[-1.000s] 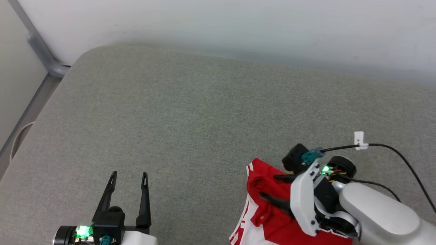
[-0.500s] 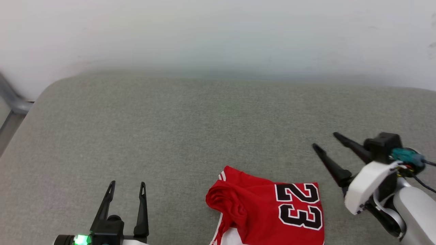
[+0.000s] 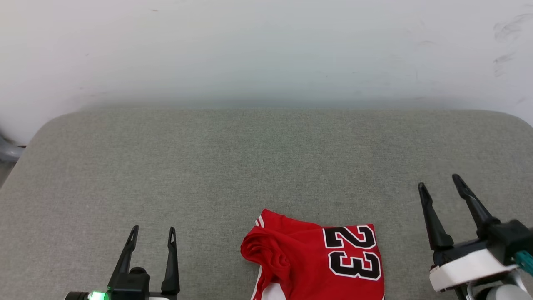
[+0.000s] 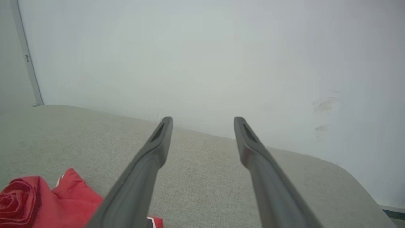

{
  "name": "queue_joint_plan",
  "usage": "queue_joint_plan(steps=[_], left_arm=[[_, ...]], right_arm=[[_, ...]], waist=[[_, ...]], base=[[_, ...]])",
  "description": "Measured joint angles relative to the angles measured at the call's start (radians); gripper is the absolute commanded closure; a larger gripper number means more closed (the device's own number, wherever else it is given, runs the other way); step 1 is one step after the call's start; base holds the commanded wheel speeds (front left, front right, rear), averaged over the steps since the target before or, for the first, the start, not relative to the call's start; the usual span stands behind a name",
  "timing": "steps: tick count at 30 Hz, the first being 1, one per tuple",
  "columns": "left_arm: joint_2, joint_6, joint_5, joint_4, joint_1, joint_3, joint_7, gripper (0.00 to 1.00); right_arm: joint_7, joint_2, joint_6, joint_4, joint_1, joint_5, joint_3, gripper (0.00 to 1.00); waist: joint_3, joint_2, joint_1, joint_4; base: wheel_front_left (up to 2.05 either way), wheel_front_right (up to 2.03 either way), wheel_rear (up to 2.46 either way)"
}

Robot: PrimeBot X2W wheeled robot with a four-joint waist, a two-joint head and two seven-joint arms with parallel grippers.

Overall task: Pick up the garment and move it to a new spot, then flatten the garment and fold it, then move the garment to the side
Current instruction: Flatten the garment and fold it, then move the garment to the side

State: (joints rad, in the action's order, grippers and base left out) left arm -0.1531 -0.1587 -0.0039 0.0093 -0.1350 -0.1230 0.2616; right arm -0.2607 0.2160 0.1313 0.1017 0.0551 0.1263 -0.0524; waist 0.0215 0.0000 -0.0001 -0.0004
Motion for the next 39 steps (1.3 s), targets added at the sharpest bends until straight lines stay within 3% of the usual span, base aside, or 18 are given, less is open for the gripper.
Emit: queue_joint_plan(steps=[6, 14, 34, 39], left_arm=[[-0.002, 0.0, 0.0, -0.012, -0.008, -0.008, 0.0, 0.0], [-0.003, 0.001, -0.002, -0.023, -0.024, -0.016, 0.0, 0.0], [-0.006, 0.008, -0.009, -0.024, -0.037, -0.02, 0.0, 0.0], [-0.003, 0.009, -0.007, -0.021, -0.035, -0.03, 0.0, 0.0]], right_arm=[[-0.002, -0.106, 0.0, -0.143, -0.115, -0.032, 0.078, 0.0], [-0.003, -0.154, 0.0, -0.194, -0.215, -0.01, 0.112, 0.0], [-0.002, -0.163, 0.0, -0.158, -0.236, -0.005, 0.119, 0.0], [0.014, -0.078, 0.0, -0.139, -0.117, -0.009, 0.119, 0.0]], waist=[[0.01, 0.0, 0.0, 0.001], [0.025, 0.0, 0.0, 0.007], [0.032, 0.0, 0.0, 0.018], [0.019, 0.0, 0.0, 0.031]], base=[[0.0, 0.0, 0.0], [0.0, 0.0, 0.0], [0.0, 0.0, 0.0], [0.0, 0.0, 0.0]])
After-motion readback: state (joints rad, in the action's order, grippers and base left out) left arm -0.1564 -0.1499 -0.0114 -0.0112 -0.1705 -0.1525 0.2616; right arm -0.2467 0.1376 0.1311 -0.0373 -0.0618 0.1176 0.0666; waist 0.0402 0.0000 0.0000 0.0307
